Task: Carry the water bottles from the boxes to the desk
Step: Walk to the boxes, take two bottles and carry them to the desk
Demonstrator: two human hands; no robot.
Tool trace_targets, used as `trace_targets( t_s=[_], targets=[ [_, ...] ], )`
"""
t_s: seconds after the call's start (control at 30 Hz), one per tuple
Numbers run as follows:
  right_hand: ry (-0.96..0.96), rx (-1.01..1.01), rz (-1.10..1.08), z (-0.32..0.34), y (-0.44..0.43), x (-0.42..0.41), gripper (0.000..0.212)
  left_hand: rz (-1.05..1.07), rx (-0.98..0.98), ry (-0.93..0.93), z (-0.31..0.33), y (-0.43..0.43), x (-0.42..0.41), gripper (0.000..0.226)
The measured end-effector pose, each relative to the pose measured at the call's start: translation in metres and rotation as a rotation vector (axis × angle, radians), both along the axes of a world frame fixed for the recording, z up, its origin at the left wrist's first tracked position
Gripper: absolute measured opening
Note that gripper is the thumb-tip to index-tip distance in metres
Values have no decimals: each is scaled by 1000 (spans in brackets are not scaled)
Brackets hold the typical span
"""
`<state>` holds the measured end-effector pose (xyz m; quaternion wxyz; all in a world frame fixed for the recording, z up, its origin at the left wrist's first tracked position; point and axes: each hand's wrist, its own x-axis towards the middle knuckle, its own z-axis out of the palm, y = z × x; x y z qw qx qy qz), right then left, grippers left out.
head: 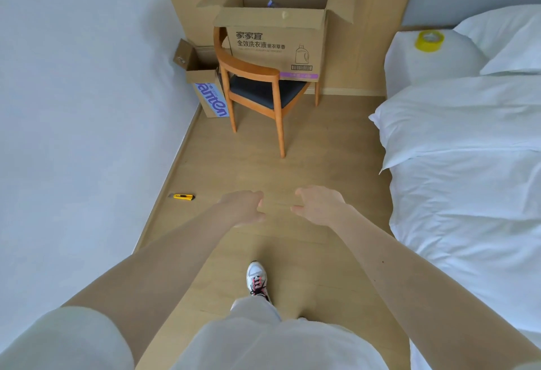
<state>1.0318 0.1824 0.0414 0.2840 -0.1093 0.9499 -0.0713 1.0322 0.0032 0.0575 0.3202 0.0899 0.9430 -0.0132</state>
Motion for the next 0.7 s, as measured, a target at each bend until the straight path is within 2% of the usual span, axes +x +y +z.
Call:
trace_targets(
  t_s=[0.37,0.7],
  targets=[
    [-11,66,-204,-7,13,-118,44,-238,85,-40,-23,26,-158,42],
    [37,61,-202,18,-52,-260,43,-185,165,1,-17,-52,-308,36]
  ],
)
